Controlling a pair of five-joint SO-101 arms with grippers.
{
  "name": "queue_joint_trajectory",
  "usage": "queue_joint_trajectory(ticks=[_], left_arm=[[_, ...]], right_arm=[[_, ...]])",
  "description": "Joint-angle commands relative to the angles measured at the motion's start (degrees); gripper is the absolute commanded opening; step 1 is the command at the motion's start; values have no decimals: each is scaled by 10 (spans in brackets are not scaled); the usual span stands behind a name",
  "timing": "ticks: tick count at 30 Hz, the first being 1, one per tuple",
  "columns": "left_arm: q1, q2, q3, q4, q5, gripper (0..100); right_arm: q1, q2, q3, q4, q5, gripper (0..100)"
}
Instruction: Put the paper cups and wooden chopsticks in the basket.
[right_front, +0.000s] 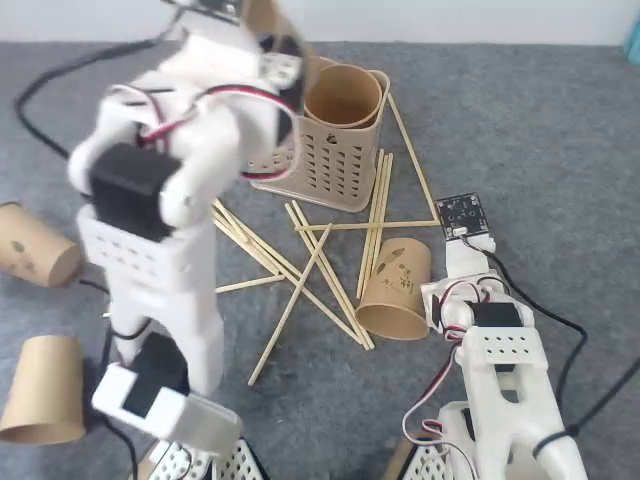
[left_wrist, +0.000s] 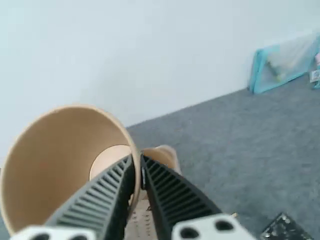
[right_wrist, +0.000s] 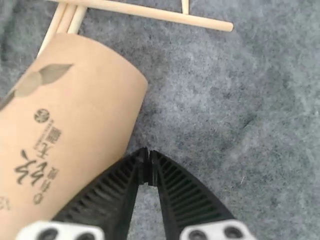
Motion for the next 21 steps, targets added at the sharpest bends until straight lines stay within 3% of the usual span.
queue_joint_trajectory(ticks=[1,21], left_arm=[[34,2,12,-67,14,12],[44,191,25,-91,9,12]], right_arm=[[-1,-12,-2,-9,6,8],[11,-12,-4,-10,7,8]])
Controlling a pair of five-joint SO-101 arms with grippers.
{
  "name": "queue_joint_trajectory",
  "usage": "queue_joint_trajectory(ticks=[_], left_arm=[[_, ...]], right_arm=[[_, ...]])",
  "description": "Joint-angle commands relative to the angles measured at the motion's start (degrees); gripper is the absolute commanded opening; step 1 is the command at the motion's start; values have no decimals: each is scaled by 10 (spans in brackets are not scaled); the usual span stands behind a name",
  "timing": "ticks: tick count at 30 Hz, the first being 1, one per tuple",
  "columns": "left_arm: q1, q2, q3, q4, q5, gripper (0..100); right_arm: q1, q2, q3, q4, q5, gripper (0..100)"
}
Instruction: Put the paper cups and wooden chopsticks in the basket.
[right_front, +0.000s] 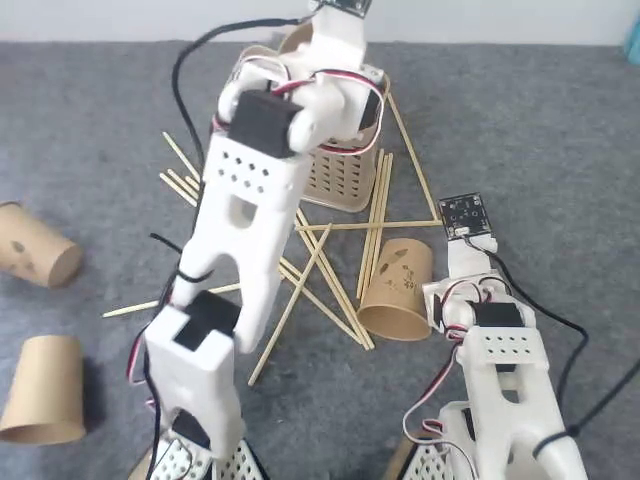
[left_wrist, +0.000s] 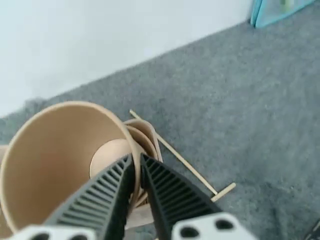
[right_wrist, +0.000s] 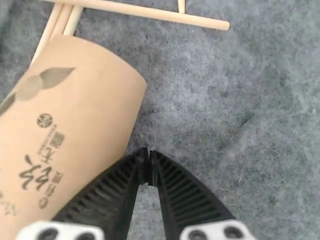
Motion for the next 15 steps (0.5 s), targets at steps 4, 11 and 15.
queue_joint_trajectory(ticks=[4,11,15], left_arm=[[0,1,-6,-9,6,18],[-34,-78,-7,39,11,294],[-69,-176,-7,71,6,267]], right_arm=[[6,-12,-4,-10,7,8],[5,-12,-4,-10,7,8],[4,-12,-4,-10,7,8]])
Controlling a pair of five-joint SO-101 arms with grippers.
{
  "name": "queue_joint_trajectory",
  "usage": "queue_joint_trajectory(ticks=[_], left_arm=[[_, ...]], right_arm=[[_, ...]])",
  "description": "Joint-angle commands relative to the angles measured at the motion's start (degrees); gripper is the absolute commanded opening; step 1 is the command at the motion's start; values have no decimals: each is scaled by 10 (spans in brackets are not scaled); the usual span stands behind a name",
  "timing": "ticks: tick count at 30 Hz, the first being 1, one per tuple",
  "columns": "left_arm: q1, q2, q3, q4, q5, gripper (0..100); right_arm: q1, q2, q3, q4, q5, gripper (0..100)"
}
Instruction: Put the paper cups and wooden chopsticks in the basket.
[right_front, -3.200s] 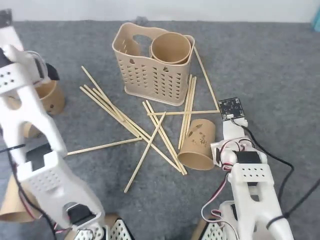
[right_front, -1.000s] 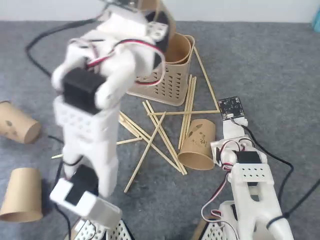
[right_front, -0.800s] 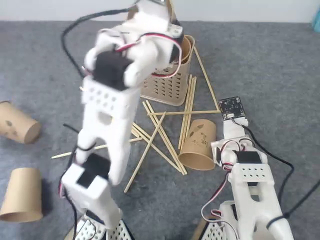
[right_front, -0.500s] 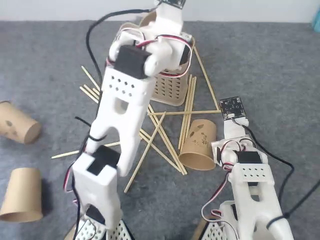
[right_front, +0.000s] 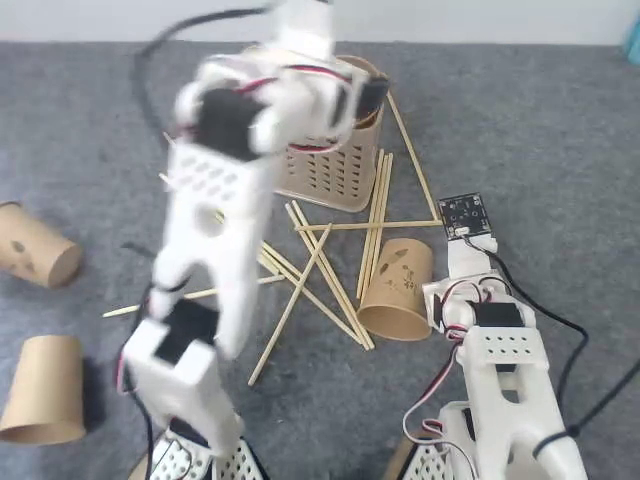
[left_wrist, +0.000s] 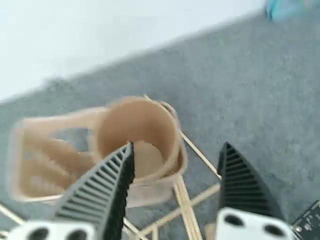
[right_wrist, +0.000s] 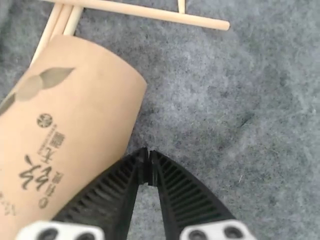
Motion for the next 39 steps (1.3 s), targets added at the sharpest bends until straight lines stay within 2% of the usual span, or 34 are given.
queue_joint_trajectory(ticks=[1,5,7,12,17,20,23,25,29,33,39], left_arm=[[-38,-150,-7,47,3,264],[-77,-262,6,105,-11,261],[-137,-320,68,104,2,261],[-283,-484,313,102,4,261],[-428,-705,550,101,1,261],[-525,-833,673,100,-45,261],[-610,-898,794,100,-93,261],[-665,-899,865,98,-135,261],[-797,-849,911,59,-189,260],[-837,-752,944,24,-220,260],[-922,-558,956,4,-311,260]], right_arm=[[4,-12,-4,-10,7,8],[4,-12,-4,-10,7,8],[5,-12,-4,-7,7,8],[5,-12,-3,-5,7,8],[5,-12,-2,-5,7,8],[5,-12,-2,-5,7,8],[5,-12,-1,-4,7,8],[5,-11,-1,-4,7,8],[5,-11,0,-3,7,8],[4,-11,0,-3,7,8],[5,-11,0,-3,7,8]])
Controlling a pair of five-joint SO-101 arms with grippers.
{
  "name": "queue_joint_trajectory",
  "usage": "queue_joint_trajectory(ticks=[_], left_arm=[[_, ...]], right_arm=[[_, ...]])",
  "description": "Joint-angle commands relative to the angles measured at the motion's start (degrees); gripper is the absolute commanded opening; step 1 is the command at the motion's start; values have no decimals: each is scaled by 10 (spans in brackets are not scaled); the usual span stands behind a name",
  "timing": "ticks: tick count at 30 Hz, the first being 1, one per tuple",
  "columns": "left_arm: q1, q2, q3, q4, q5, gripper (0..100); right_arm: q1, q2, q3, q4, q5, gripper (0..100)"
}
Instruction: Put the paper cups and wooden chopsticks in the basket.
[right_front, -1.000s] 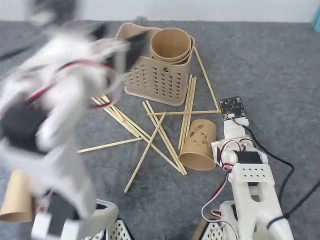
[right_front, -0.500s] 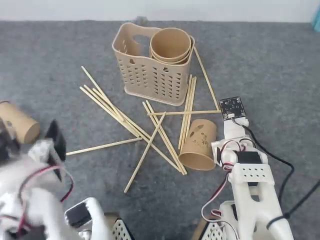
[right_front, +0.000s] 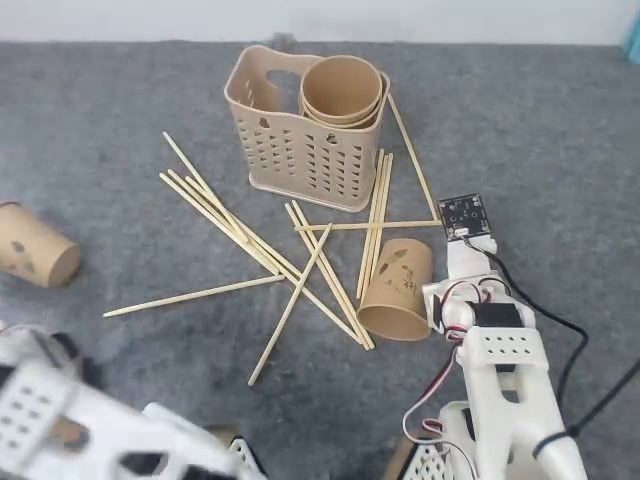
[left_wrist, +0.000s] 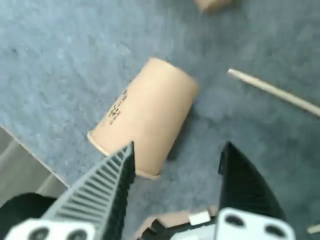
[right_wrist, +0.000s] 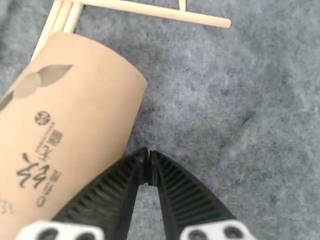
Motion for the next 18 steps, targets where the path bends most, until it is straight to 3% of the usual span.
queue_joint_trajectory(ticks=[1,5,11,18], left_arm=[[-65,147,-3,-15,-82,260],[-127,223,-13,-14,-149,260],[-222,232,-18,-29,-223,260],[-249,231,41,-137,-231,260]], right_arm=[[4,-11,-3,-3,7,8],[2,-11,-3,-3,7,8],[2,-11,-3,-4,7,8],[2,-11,-3,-4,7,8]])
